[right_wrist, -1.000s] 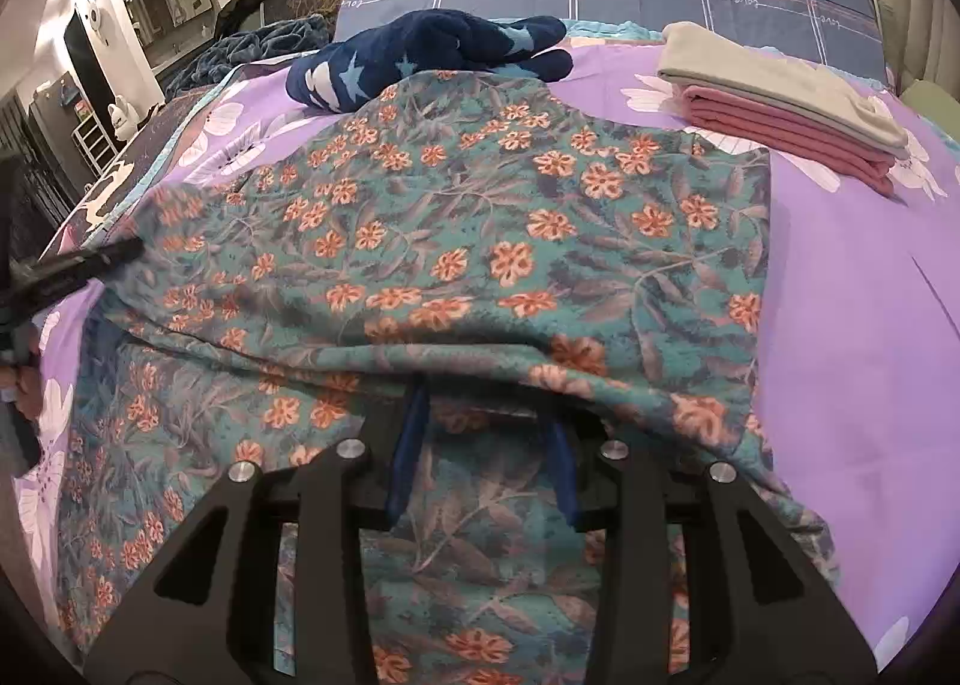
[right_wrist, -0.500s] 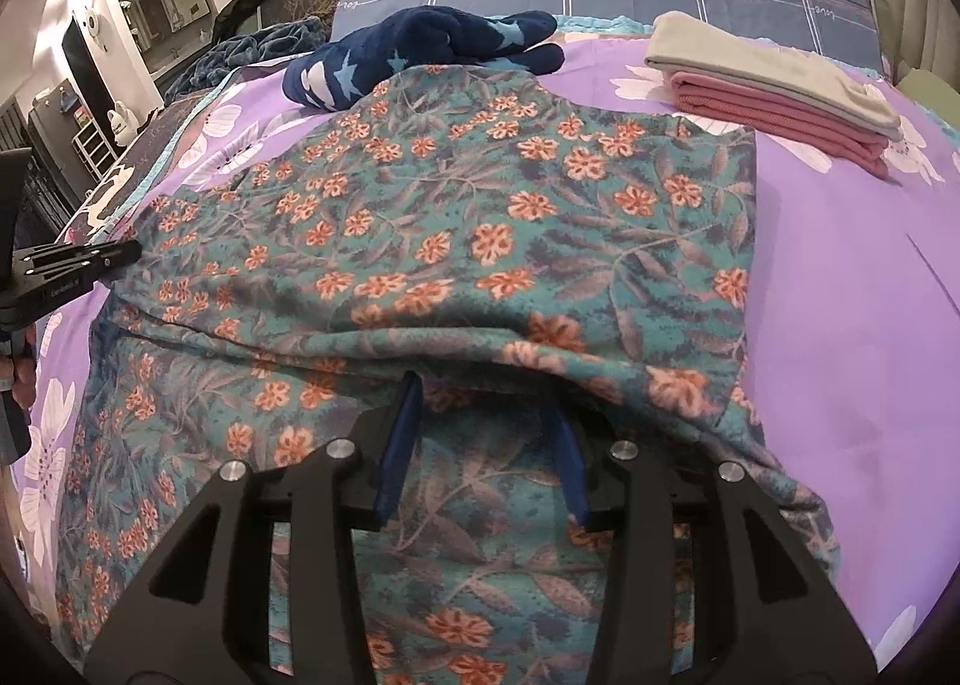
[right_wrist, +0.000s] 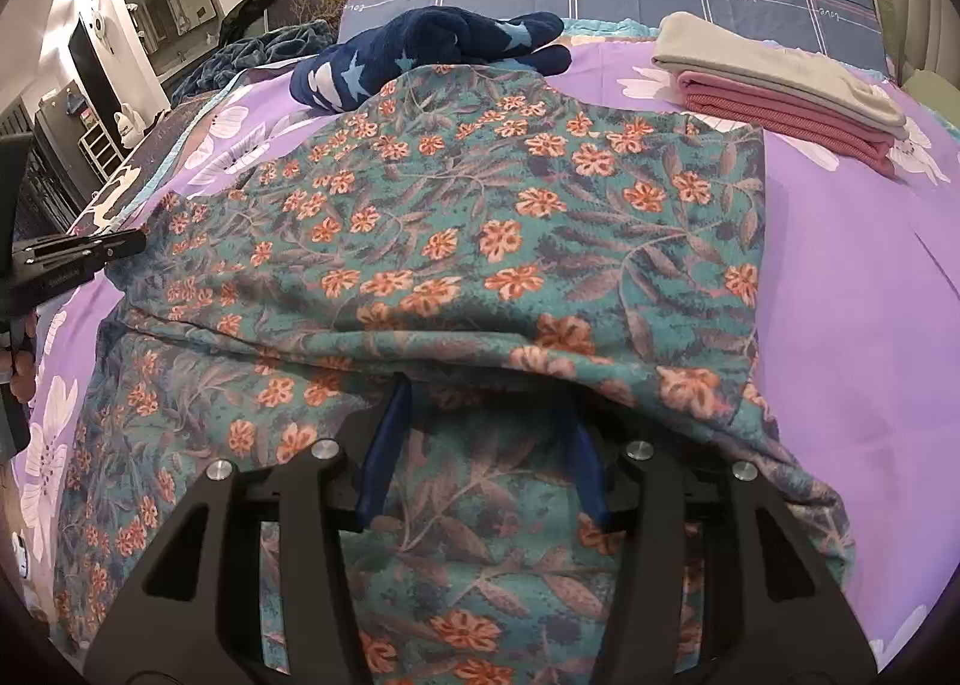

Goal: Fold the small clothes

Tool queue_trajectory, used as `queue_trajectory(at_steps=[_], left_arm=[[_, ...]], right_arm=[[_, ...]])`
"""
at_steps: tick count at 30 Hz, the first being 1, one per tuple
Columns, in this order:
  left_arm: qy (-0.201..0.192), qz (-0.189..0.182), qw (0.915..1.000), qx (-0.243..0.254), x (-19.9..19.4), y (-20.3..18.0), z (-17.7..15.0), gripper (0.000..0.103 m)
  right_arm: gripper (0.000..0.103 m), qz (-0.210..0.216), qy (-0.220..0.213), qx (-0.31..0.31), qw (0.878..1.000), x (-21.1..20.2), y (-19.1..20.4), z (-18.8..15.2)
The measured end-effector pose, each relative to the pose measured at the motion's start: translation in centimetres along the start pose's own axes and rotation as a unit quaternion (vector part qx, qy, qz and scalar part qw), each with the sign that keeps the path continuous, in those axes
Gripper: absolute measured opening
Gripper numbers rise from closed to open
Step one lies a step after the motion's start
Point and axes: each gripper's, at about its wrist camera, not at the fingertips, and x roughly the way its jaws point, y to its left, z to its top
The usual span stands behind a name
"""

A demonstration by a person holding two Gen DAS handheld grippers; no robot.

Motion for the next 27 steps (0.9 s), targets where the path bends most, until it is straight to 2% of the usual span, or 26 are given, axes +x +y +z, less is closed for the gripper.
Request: queue_trajectory(at_steps=[1,4,6,10,14,16,19,21,23,25,27], left_arm=[[-0.009,-0.026,0.9993,-0.026,-0.6,0.4,0.5,0.002],[-0.044,-0.075,0.9949,-0.05,-3.0,0.0,2.6,0.002],[-0.074,-0.093,0.9921,-0.041,-5.2,-1.1,4.3,0.002],[-0.126,-0.124,0.9841,-0.021,-9.4,-4.0,7.5,0.002],[-0.171,-0.16,0.972,-0.021,-13.2,-6.5,10.6,0.002],[-0.197,-0.182,0.9632,-0.013,-15.4,-8.3,12.2,0.002],[-0.232,-0.183,0.955,0.023,-18.1,-11.3,13.7,0.002],[-0.248,-0.175,0.9521,0.042,-19.4,-12.7,14.0,0.002],[-0.257,-0.164,0.9509,0.056,-20.0,-13.5,13.9,0.002],[-0.259,-0.153,0.9511,0.07,-20.0,-13.8,13.6,0.002],[-0.252,-0.15,0.9532,0.072,-19.2,-13.5,13.4,0.002]], right_arm=[[0.049,0.0,-0.001,0.0,1.0,-0.1,0.0,0.0],[0.048,0.0,-0.008,-0.001,1.0,-0.6,0.1,0.2],[0.044,-0.001,-0.014,-0.009,1.0,-0.9,0.4,0.3],[0.044,-0.001,-0.014,-0.013,1.0,-1.0,0.9,0.6],[0.044,0.008,-0.017,-0.031,0.999,-0.9,2.4,0.9],[0.042,0.01,-0.019,-0.04,0.999,-0.5,3.1,1.3],[0.036,0.007,-0.031,-0.033,0.999,0.4,3.2,2.6],[0.029,-0.033,-0.051,-0.02,0.998,0.8,2.3,3.6],[0.027,-0.106,-0.067,0.012,0.992,0.7,0.0,4.7],[0.027,-0.135,-0.07,0.062,0.986,0.1,-2.8,5.1],[0.027,-0.138,-0.06,0.106,0.983,-0.5,-5.8,5.2]])
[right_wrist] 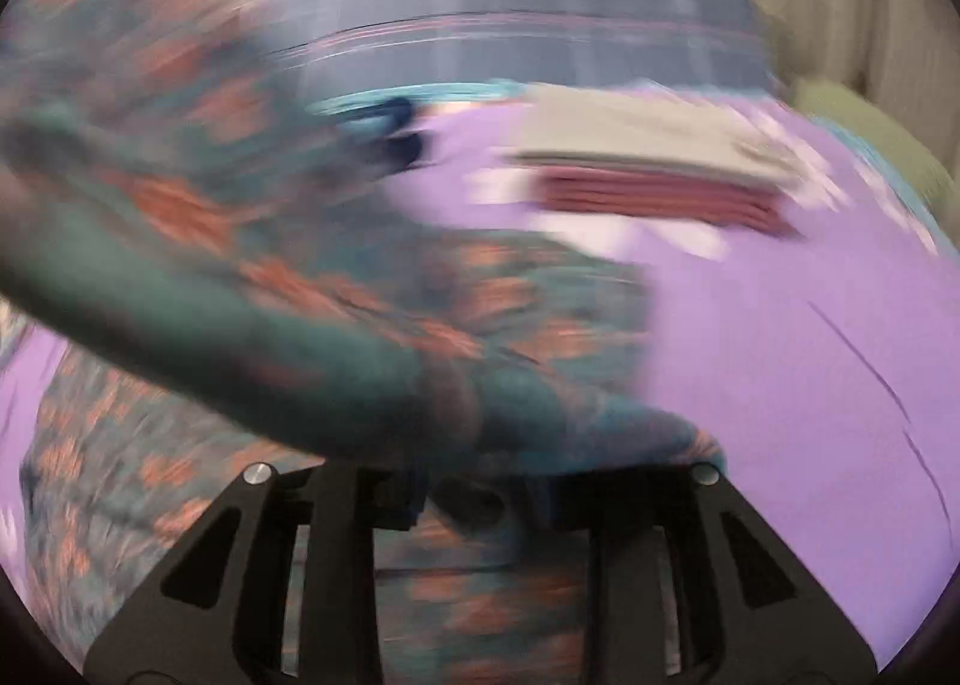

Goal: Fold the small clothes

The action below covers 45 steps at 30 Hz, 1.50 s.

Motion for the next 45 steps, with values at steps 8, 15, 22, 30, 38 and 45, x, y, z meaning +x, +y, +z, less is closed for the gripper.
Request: queue_trajectory(at_steps=[8,15,22,30,38,45], left_arm=[[0.025,-0.008,0.9995,-0.02,2.5,1.6,-1.8,0.002],[-0.016,-0.027,0.9995,0.003,0.2,-0.2,0.0,0.002],[-0.023,-0.042,0.9988,0.008,0.2,-2.0,1.1,0.002],[-0.032,-0.015,0.9993,0.01,0.1,-1.1,1.1,0.0],[-0.003,-0.013,0.9999,-0.004,2.5,0.0,-0.8,0.0],[0.121,-0.007,0.9917,-0.042,7.1,3.9,-9.9,0.026]], right_arm=[[0.027,0.034,-0.003,0.003,0.999,-1.3,-0.1,-0.5],[0.023,0.066,-0.023,-0.042,0.997,-2.3,4.3,-1.9],[0.023,0.116,0.01,-0.104,0.988,-1.8,8.2,-3.8],[0.019,-0.046,-0.012,0.035,0.998,0.2,-0.4,0.4],[0.034,-0.038,0.016,0.031,0.999,-0.6,-3.5,-0.5],[0.042,-0.023,0.029,-0.036,0.999,-2.0,-2.5,-2.9]])
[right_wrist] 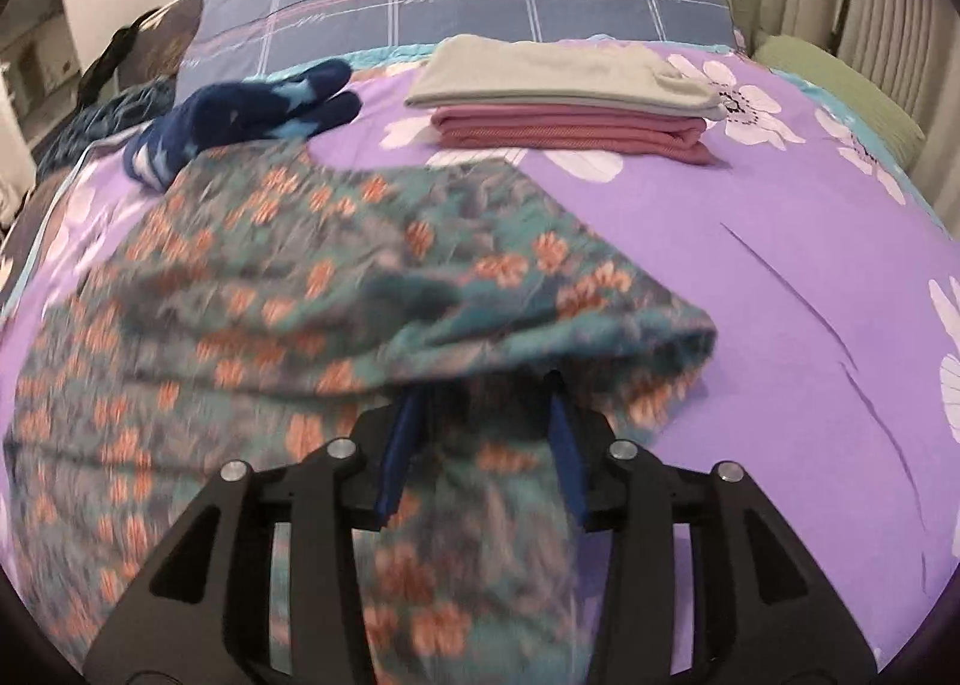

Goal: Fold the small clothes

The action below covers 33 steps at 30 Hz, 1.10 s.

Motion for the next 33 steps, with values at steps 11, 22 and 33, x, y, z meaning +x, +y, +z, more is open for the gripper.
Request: queue_trajectory(at_steps=[11,22,33], left_arm=[[0.155,-0.071,0.98,-0.104,12.9,4.0,-9.6,0.037],[0.036,-0.099,0.9901,-0.093,3.2,3.7,-3.5,0.007],[0.172,-0.019,0.9778,-0.118,4.0,10.2,-13.9,0.044]], right_arm=[[0.044,0.045,-0.022,-0.039,0.998,-3.5,0.4,-1.6],[0.044,0.11,-0.05,-0.077,0.99,-4.9,3.5,-1.0],[0.043,0.099,0.032,-0.034,0.994,-1.3,1.5,-2.3]])
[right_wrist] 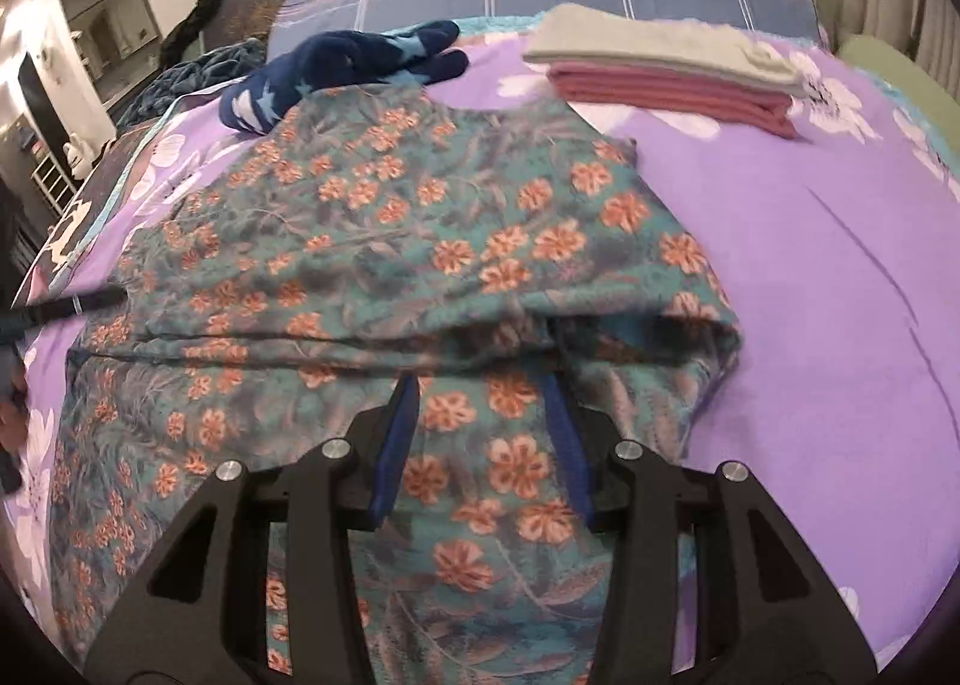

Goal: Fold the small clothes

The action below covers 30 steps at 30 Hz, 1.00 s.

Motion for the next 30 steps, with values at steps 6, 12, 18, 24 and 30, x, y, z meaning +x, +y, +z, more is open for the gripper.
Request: queue_trajectory(at_steps=[6,12,18,24,30], left_arm=[[-0.033,-0.022,0.9989,-0.025,0.6,0.9,1.7,0.054],[-0.028,-0.028,0.999,-0.021,3.3,-0.9,3.7,0.002],[-0.142,0.003,0.9891,0.04,-6.3,-3.5,5.0,0.002],[-0.105,0.064,0.9924,0.001,-5.9,0.5,4.4,0.002],[-0.091,0.1,0.9908,0.001,-3.6,0.9,4.1,0.002]], right_arm=[[0.043,-0.013,-0.013,-0.019,1.0,-0.9,0.5,0.5],[0.043,-0.006,-0.015,-0.005,1.0,-0.5,0.0,0.7],[0.043,-0.01,-0.017,-0.007,1.0,-0.7,-0.5,0.7],[0.044,-0.015,-0.004,-0.002,1.0,0.0,-0.3,0.2],[0.026,-0.006,-0.021,-0.03,0.999,-0.8,1.6,-0.1]])
